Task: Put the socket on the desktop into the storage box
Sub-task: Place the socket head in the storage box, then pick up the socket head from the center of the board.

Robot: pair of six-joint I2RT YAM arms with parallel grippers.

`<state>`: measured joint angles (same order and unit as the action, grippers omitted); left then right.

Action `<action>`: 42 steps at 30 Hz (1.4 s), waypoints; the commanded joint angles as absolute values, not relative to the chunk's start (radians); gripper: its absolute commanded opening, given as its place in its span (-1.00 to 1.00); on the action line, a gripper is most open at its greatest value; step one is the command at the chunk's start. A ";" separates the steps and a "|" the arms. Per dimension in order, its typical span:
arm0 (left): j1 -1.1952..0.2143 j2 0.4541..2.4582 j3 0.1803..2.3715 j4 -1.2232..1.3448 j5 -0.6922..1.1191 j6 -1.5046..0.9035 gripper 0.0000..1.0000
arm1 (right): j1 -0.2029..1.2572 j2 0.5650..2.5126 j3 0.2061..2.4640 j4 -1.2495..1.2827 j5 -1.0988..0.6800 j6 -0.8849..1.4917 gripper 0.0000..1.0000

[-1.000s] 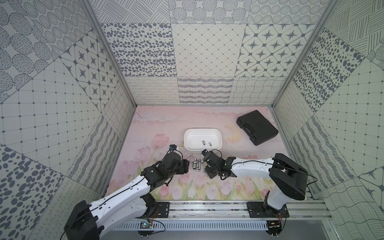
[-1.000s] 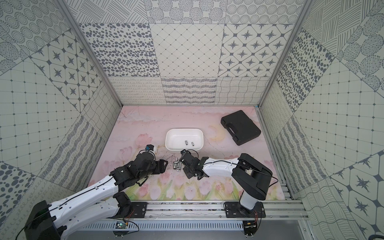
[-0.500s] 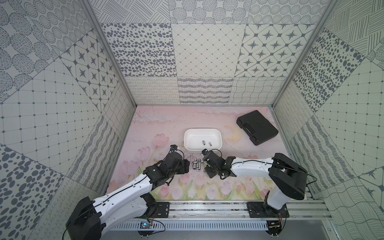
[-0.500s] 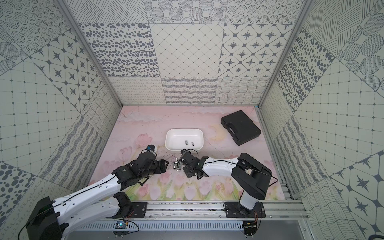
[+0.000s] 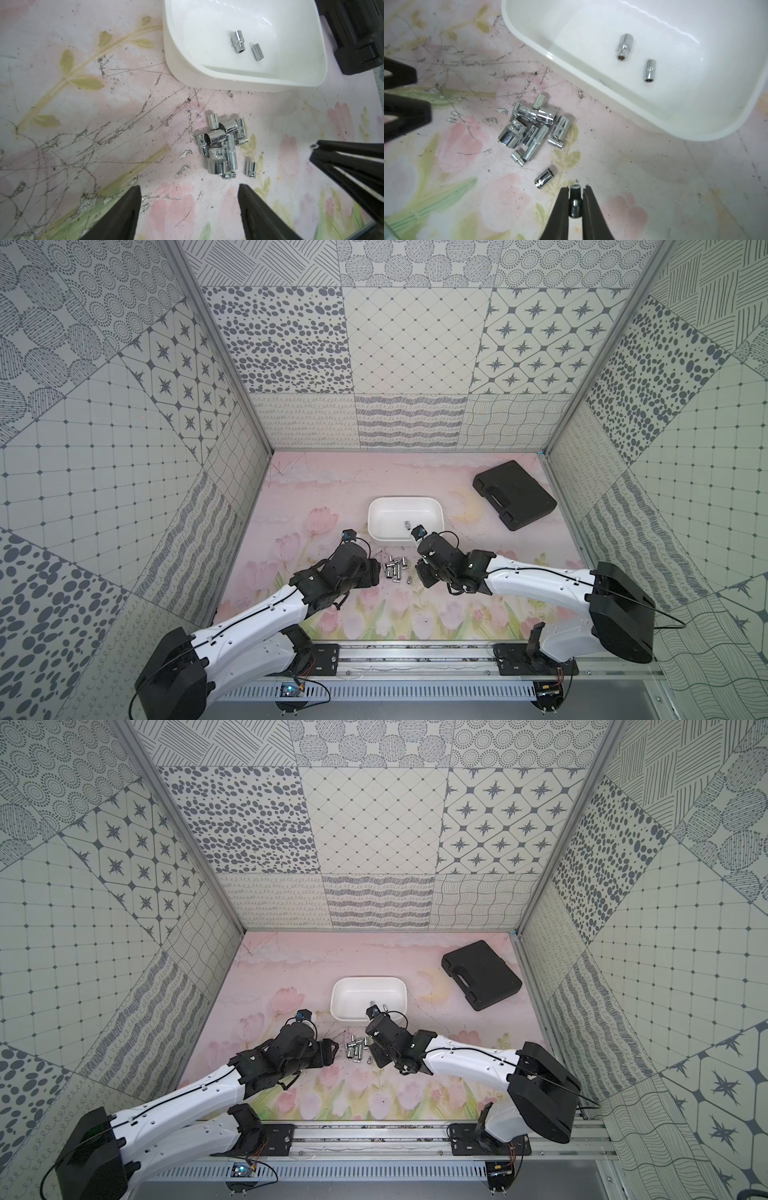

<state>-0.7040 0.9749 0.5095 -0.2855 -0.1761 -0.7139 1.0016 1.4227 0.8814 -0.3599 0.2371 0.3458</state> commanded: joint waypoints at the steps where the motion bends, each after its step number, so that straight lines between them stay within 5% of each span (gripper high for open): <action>1: -0.704 0.982 0.520 -0.253 -0.141 -0.736 0.56 | 0.957 1.403 1.009 -0.402 0.250 0.323 -0.80; 13: -0.704 0.980 0.522 -0.268 -0.148 -0.754 0.58 | 0.711 1.785 1.357 -0.468 0.081 0.350 -0.75; 24: -0.705 0.982 0.519 -0.263 -0.152 -0.758 0.58 | 0.693 1.949 1.425 -0.468 0.115 0.337 -0.57; 35: -0.704 0.975 0.523 -0.279 -0.179 -0.759 0.58 | 0.722 1.829 1.388 -0.472 0.131 0.333 -0.42; 42: -0.704 0.951 0.514 -0.287 -0.204 -0.770 0.59 | 0.902 1.574 1.206 -0.498 0.297 0.346 -0.24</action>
